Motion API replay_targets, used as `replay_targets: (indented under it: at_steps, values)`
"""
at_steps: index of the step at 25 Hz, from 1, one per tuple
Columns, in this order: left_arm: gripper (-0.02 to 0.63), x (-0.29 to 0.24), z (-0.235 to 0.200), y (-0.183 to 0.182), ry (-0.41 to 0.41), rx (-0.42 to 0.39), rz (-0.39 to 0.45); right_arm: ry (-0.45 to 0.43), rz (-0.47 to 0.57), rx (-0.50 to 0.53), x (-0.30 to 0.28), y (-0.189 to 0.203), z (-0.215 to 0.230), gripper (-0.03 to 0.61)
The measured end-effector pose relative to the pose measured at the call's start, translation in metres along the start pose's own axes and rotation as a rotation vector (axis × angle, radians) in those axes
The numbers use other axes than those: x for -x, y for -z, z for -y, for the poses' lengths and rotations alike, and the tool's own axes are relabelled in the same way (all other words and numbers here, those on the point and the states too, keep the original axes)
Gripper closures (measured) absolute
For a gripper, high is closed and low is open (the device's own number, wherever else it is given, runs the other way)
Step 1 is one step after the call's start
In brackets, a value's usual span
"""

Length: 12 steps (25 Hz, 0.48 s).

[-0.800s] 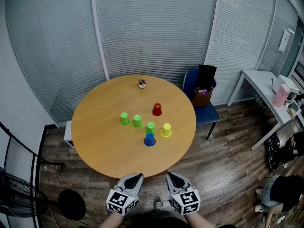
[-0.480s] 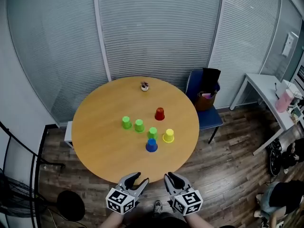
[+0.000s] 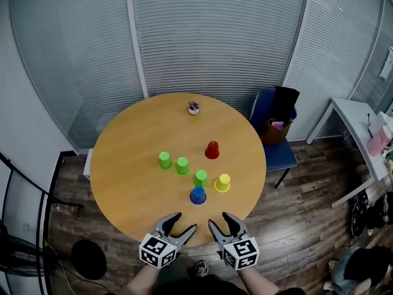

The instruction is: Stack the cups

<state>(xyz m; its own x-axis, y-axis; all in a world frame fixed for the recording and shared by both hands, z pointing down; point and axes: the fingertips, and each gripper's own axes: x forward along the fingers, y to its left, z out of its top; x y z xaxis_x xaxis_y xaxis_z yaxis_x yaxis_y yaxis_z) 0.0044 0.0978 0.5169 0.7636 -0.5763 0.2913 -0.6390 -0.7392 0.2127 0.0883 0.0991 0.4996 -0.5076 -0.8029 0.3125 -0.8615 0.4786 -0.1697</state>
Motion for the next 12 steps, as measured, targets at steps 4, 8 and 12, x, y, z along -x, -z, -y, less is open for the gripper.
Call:
replay_targets:
  at_steps: [4,8,12]
  values:
    - [0.357,-0.025,-0.030,0.003,-0.026,-0.040,-0.047,0.053,-0.007,0.014,-0.025,0.007,0.030,0.391]
    - [0.354,-0.052,-0.052,0.012,-0.005,-0.057,-0.095,0.120,-0.036,0.010,-0.047,0.011,0.056,0.390]
    - [0.350,-0.080,-0.074,0.019,-0.002,-0.033,-0.116,0.193,-0.060,-0.007,-0.071,0.019,0.088,0.382]
